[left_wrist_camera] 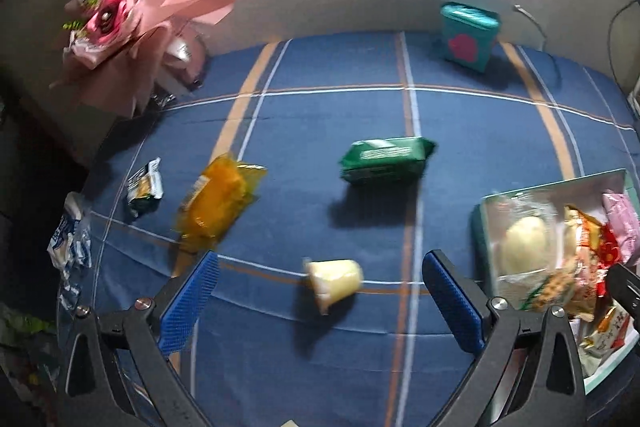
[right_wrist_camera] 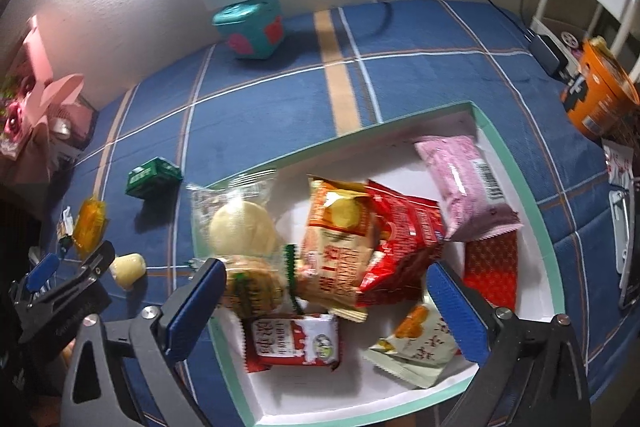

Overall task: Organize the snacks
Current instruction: 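Move both open tools back to the remaining snacks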

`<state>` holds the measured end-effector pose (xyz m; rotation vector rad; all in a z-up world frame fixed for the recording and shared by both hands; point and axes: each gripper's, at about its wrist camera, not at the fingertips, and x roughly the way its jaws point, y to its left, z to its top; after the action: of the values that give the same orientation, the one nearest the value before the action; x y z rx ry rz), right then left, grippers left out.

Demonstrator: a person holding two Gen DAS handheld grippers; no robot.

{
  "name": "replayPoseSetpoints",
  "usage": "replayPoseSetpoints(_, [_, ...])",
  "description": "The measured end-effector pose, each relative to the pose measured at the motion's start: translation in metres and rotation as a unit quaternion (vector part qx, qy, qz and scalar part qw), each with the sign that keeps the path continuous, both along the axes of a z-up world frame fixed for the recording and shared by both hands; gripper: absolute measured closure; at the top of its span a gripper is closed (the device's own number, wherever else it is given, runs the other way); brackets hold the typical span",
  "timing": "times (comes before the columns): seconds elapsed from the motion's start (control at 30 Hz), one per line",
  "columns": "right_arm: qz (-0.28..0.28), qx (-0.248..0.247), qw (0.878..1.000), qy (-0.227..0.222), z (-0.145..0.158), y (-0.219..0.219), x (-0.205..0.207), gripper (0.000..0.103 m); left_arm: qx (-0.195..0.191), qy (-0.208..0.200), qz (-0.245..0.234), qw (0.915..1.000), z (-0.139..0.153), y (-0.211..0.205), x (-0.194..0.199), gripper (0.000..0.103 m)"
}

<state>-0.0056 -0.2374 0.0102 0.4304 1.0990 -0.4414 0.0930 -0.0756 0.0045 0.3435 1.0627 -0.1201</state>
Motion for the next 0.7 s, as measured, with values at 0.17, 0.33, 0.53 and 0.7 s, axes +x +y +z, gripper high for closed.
replayPoseSetpoints(0.17, [0.027,0.002,1.000,-0.005,0.003,0.022,0.016,0.000,0.013,-0.003,0.024,0.9996,0.000,0.026,0.008,0.002])
replayPoseSetpoints(0.33, [0.047,0.012,0.999,-0.018,0.003,0.042,0.028,0.000,0.023,-0.009,0.054,0.9982,0.003,0.052,0.014,0.002])
replayPoseSetpoints(0.53, [0.083,0.018,0.996,-0.025,0.001,0.073,0.045,0.000,0.019,-0.005,0.086,0.9961,0.002,0.083,0.021,0.002])
replayPoseSetpoints(0.7, [0.115,0.018,0.993,-0.023,-0.007,0.100,0.061,0.000,0.022,0.001,0.114,0.9932,-0.003,0.102,0.024,0.002])
